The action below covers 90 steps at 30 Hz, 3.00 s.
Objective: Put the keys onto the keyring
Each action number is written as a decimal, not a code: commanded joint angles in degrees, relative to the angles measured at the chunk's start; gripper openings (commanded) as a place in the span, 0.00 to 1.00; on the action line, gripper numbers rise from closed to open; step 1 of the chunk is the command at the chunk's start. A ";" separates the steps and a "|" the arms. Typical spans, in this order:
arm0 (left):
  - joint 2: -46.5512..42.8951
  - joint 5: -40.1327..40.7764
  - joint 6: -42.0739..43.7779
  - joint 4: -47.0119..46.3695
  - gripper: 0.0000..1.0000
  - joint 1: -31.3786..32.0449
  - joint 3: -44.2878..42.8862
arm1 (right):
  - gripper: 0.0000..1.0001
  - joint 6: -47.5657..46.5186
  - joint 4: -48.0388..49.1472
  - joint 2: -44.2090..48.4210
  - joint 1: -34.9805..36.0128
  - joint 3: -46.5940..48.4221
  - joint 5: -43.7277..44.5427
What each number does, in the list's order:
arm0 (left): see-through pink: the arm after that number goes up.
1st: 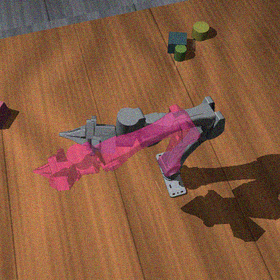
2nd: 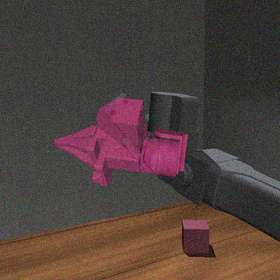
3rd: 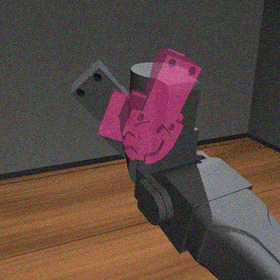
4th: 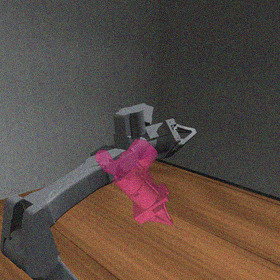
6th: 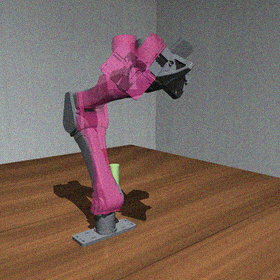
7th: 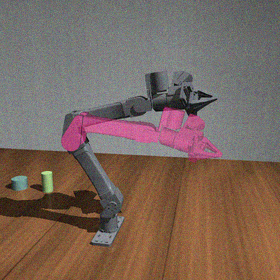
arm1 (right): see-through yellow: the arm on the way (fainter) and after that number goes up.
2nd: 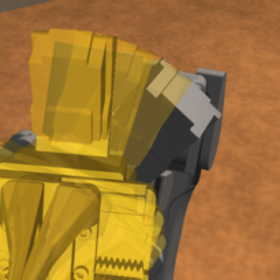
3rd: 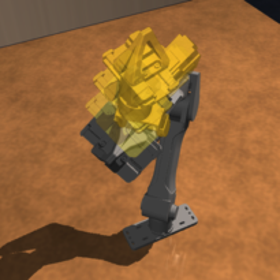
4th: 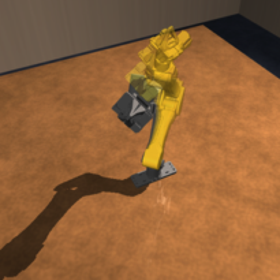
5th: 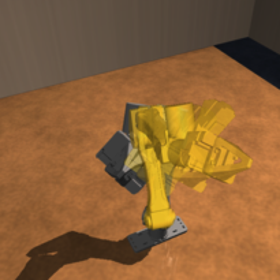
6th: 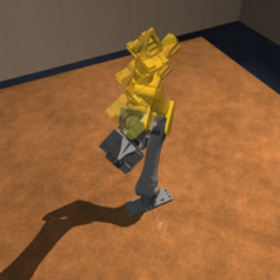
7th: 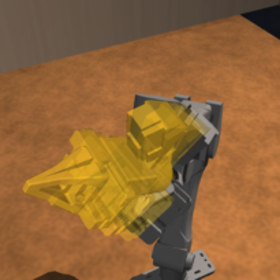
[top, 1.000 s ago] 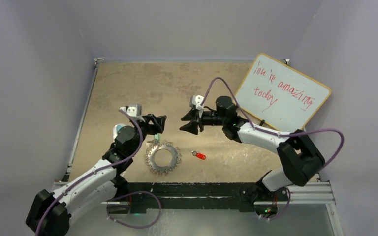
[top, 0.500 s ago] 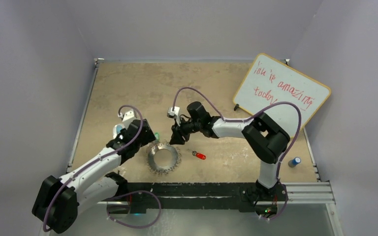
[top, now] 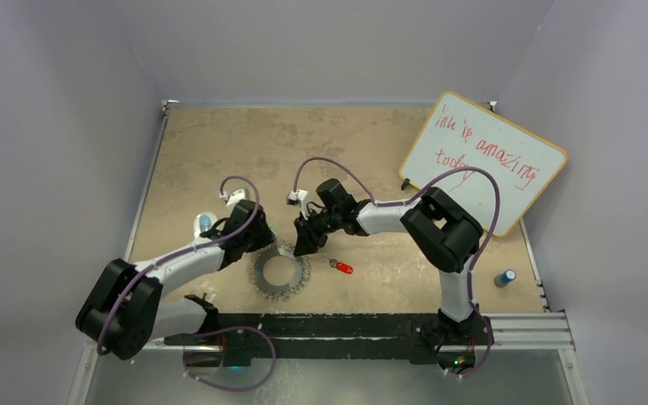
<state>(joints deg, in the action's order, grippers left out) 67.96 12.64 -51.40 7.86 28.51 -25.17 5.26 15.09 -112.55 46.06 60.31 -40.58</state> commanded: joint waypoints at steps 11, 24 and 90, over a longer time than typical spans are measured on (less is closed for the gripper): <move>28.61 -13.74 14.08 -16.49 0.00 -0.30 -20.83 | 0.21 2.66 -9.10 5.58 -0.34 -0.13 0.16; 17.39 -6.10 20.80 -8.25 0.34 -0.30 -22.54 | 0.28 -4.43 -12.97 12.52 -0.45 0.70 8.91; -5.66 -13.39 13.64 -22.96 0.60 1.42 -1.21 | 0.30 -2.11 30.26 42.80 -11.79 -31.04 30.71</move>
<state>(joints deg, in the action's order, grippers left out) 62.43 4.34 -38.30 -7.90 30.13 -26.87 6.11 43.31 -69.23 34.44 27.68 -8.75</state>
